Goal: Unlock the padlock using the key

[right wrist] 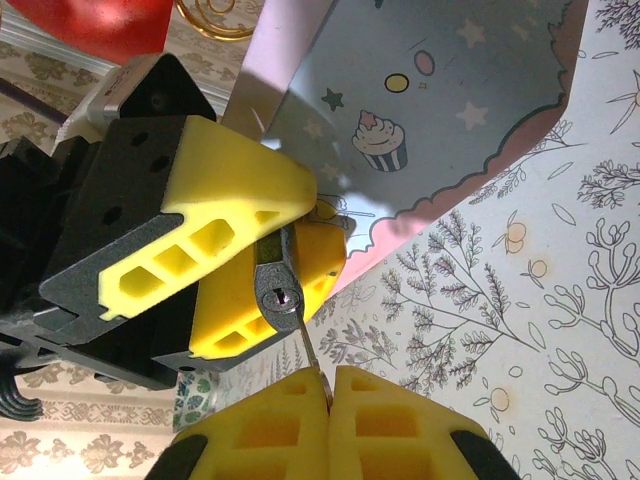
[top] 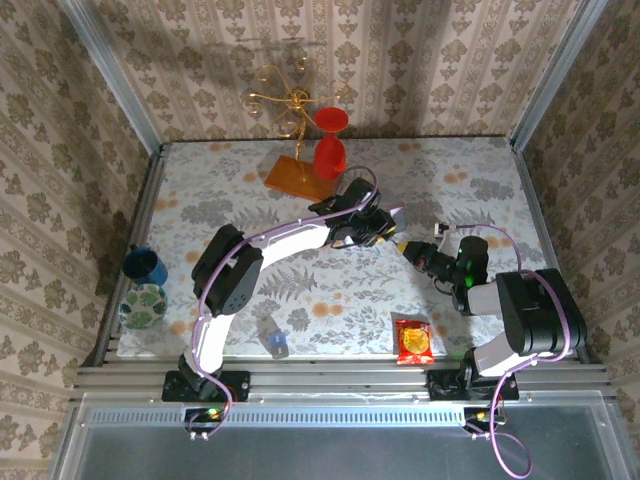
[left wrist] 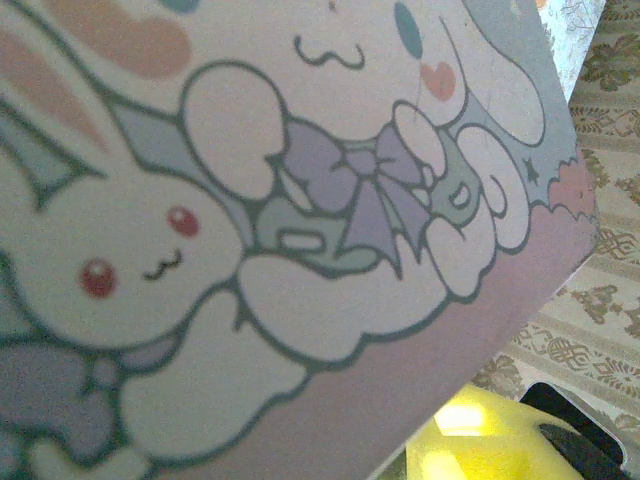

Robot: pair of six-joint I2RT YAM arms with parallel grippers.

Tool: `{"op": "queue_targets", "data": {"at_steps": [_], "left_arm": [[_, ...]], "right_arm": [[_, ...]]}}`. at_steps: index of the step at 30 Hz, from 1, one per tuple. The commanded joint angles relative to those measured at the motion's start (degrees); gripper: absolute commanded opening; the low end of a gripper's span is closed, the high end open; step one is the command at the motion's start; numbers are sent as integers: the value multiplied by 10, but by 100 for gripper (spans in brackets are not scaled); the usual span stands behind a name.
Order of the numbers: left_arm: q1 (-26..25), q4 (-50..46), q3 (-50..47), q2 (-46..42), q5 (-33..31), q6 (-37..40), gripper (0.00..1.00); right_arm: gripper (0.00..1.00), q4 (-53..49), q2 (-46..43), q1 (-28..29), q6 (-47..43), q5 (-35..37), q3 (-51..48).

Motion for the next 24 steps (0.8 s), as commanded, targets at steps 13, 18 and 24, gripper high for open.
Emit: {"op": "queue_targets", "data": {"at_steps": [13, 18, 24], "left_arm": [[2, 30, -9, -29, 1, 20, 0], [2, 38, -11, -30, 5, 17, 0], [1, 47, -12, -35, 8, 19, 0]], "right_arm": [[0, -103, -106, 3, -40, 17, 2], [0, -153, -140, 2, -56, 26, 2], [0, -143, -124, 2, -48, 23, 3]]}}
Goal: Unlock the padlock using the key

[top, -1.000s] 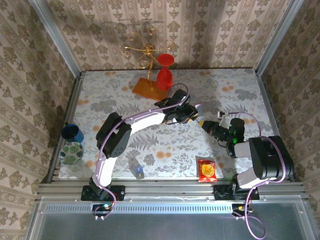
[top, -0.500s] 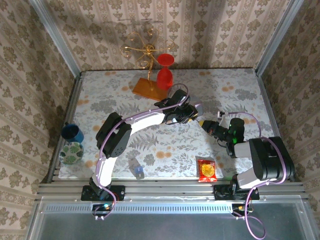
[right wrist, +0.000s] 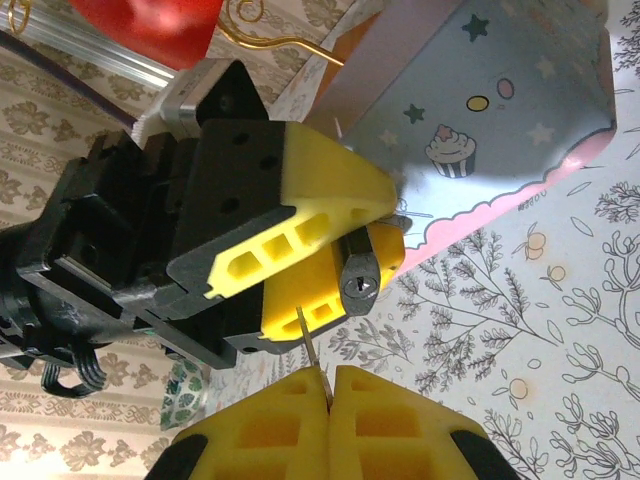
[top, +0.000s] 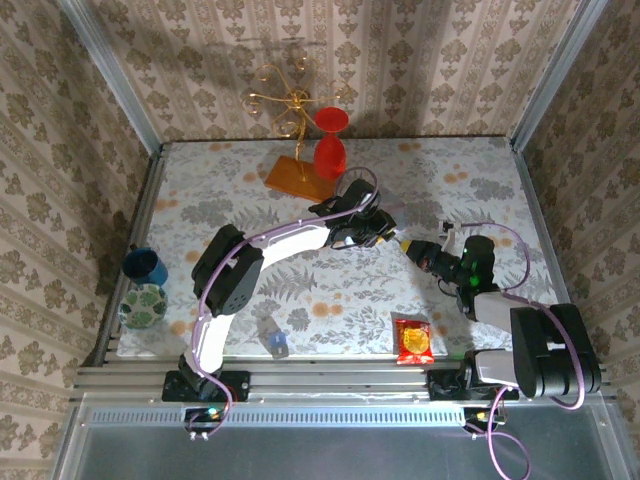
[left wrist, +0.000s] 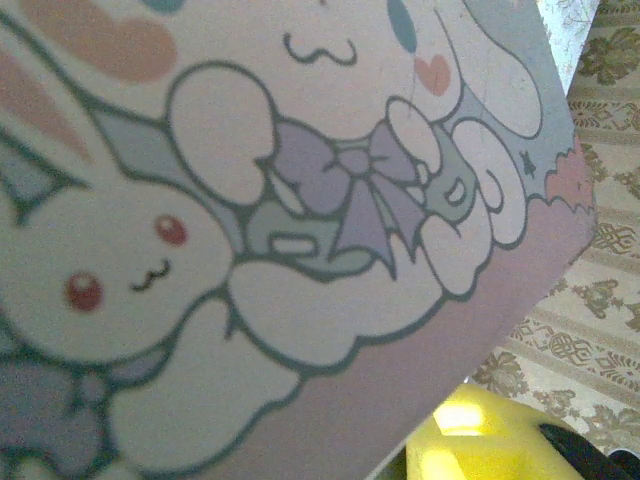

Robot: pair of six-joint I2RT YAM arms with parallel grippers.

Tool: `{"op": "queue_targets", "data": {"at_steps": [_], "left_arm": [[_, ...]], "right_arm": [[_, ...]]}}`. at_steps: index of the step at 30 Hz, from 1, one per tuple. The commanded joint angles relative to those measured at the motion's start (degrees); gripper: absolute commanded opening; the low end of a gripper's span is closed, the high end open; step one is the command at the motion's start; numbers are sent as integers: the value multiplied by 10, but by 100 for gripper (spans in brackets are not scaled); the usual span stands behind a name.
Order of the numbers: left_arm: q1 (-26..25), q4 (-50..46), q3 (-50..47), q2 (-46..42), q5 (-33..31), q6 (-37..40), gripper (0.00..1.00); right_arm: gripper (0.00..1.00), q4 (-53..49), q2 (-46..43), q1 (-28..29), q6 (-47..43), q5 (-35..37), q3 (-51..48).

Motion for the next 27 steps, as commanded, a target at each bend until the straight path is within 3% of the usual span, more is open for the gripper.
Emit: {"op": "queue_targets", "data": {"at_steps": [1, 27], "left_arm": [[0, 34, -5, -35, 9, 12, 0], [1, 36, -6, -34, 17, 9, 0]], "right_arm": [[0, 1, 13, 0, -3, 3, 3], [0, 62, 75, 2, 27, 6, 19]]}}
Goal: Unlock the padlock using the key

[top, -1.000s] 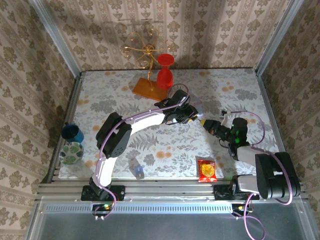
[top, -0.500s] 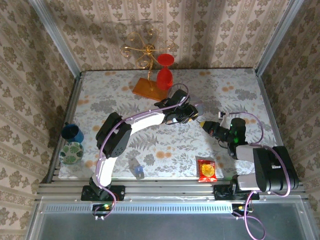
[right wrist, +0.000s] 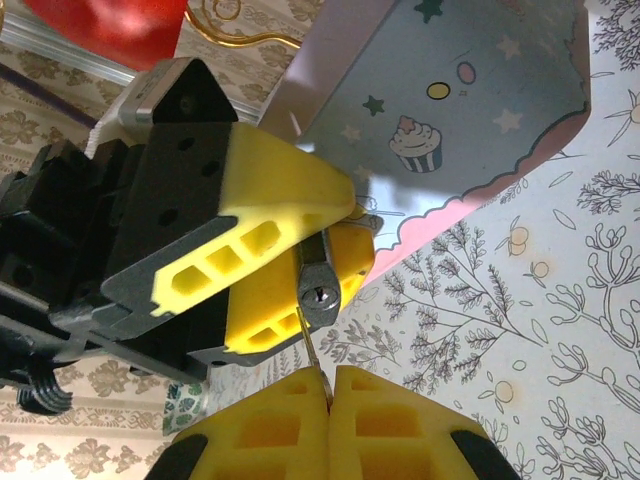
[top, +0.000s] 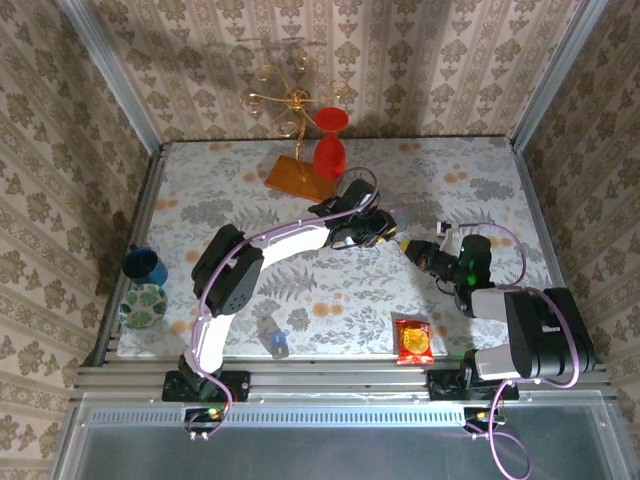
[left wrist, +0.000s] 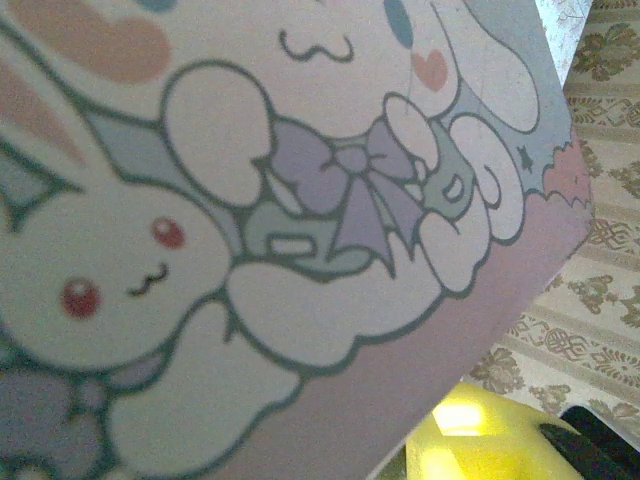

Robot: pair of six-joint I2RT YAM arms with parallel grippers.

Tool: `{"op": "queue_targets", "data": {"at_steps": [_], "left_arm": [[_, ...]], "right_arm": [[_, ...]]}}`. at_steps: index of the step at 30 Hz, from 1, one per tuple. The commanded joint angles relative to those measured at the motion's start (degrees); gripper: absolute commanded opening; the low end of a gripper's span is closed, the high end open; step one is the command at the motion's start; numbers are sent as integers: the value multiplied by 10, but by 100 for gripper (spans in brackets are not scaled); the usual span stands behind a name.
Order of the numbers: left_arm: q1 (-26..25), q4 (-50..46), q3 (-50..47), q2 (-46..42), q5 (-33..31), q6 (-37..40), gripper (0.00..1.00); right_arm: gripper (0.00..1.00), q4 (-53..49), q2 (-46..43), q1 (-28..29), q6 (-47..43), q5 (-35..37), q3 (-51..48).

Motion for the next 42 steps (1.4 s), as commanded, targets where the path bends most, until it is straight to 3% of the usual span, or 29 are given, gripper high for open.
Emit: {"op": "queue_targets", "data": {"at_steps": [1, 42], "left_arm": [[1, 28, -2, -34, 10, 9, 0], [1, 33, -7, -32, 15, 5, 0]], "right_arm": [[0, 20, 15, 2, 9, 6, 14], [0, 25, 4, 2, 7, 6, 8]]}}
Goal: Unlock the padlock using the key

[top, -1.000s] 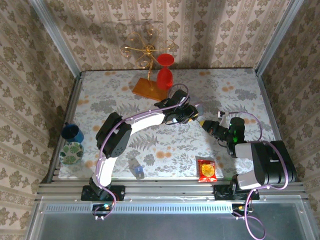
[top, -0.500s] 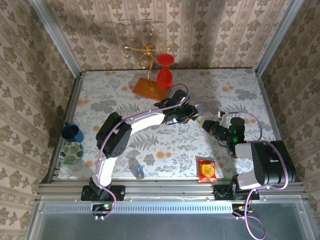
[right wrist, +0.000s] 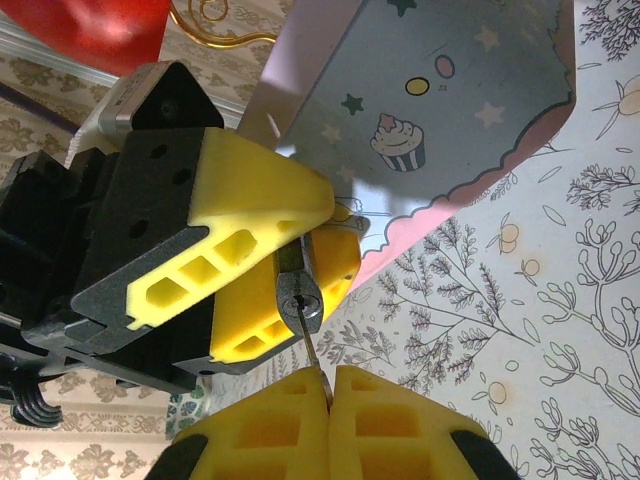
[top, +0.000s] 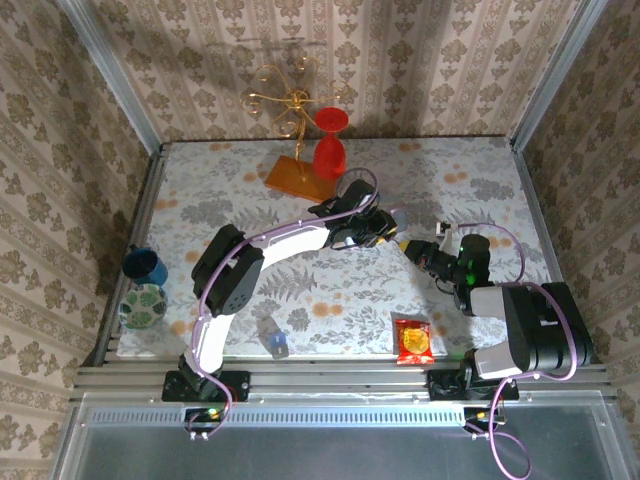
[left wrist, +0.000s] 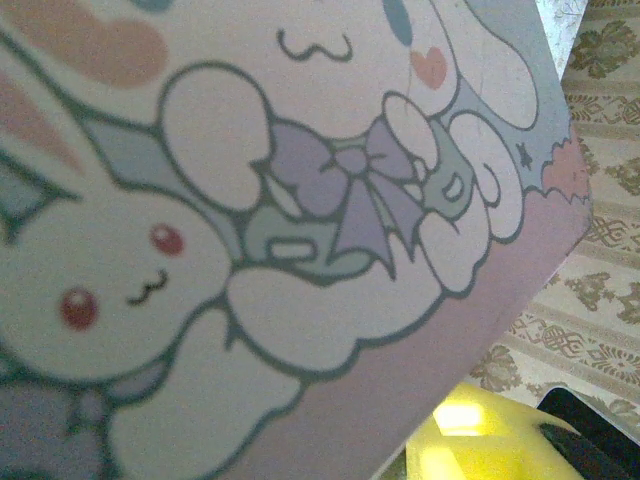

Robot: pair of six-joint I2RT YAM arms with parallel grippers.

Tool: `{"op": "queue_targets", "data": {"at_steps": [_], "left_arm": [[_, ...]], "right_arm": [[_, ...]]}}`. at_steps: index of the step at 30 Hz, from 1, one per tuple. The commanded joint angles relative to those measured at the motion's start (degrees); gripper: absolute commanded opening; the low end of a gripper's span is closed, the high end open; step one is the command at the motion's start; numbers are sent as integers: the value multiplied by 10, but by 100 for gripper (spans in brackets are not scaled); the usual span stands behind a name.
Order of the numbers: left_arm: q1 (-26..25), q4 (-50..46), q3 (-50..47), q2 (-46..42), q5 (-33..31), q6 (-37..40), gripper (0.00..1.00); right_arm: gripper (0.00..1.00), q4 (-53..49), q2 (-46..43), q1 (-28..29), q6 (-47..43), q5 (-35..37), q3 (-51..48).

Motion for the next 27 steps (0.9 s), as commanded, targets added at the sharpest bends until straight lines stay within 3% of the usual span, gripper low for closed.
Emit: {"op": "queue_targets", "data": {"at_steps": [1, 27], "left_arm": [[1, 25, -3, -32, 11, 5, 0], [1, 30, -2, -26, 22, 2, 0]], "right_arm": [[0, 14, -11, 2, -3, 6, 6], [0, 41, 15, 20, 14, 23, 21]]}}
